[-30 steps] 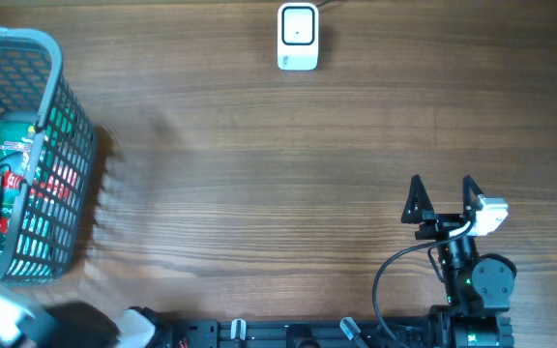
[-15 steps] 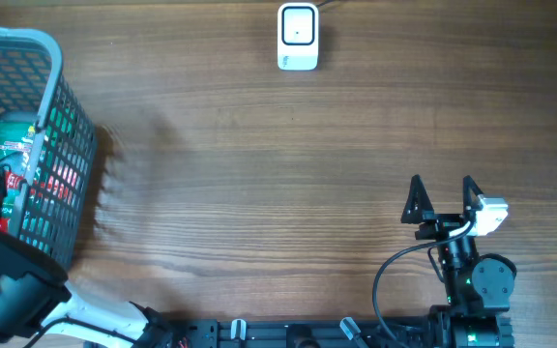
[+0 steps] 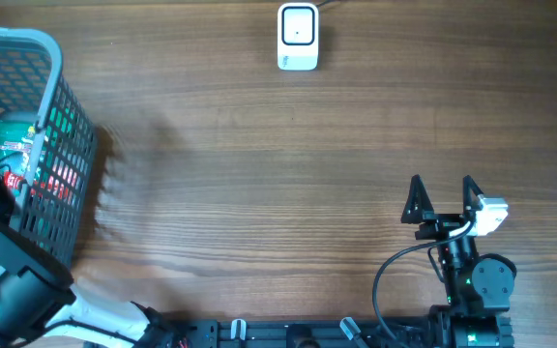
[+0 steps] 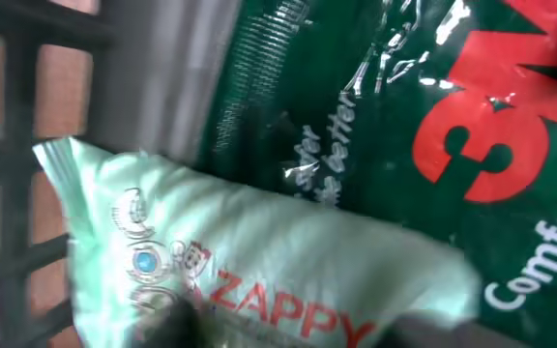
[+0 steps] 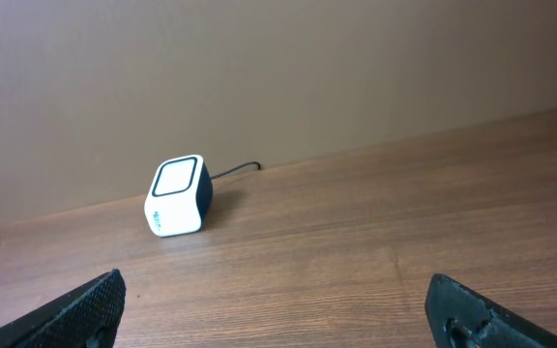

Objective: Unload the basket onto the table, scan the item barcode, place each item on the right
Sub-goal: 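Reach the left gripper into the basket and grasp the mint-green packet, then lift the green packet out and place it on the table centre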

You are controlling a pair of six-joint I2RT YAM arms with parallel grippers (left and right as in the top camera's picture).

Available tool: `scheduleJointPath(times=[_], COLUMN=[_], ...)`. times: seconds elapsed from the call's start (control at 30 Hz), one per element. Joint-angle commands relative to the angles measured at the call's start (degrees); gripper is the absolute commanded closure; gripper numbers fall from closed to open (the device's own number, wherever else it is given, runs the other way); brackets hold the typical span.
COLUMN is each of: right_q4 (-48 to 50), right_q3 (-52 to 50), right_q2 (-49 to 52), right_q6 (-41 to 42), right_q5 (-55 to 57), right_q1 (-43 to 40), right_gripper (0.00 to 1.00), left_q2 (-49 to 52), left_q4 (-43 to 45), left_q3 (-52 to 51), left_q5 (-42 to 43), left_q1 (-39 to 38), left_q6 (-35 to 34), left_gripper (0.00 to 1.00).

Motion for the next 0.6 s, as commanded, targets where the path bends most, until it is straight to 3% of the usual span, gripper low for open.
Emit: scheduleJointPath(times=[0.0, 0.13, 0.27, 0.4, 0.57], right_q4=[0.1, 0.1, 0.1, 0.1, 0.1], right_q3=[-0.1, -0.1, -0.1, -0.1, -0.1], right_q2=[-0.5, -0.5, -0.5, -0.5, -0.5], right_q6=[-0.5, -0.5, -0.5, -0.5, -0.5], right_q5=[0.9, 0.9, 0.9, 0.9, 0.9], right_q1=[0.3, 0.3, 0.3, 0.3, 0.3], right_gripper=[0.00, 0.00, 0.00, 0.01, 0.00], left_q2=[2.4, -0.1, -3.3, -7.7, -18.1], left_q4=[0.5, -6.4, -18.3, -25.1, -25.2], left_q3=[-2.2, 7.1, 25.3, 42.4, 45.2], left_q5=[3.1, 3.1, 4.8, 19.3, 35.3], left_q1=[0.2, 0.2, 0.2, 0.2, 0.2], left_q6=[-0.9, -0.7, -0.4, 4.6, 7.1], left_gripper=[0.96, 0.96, 0.96, 0.96, 0.96])
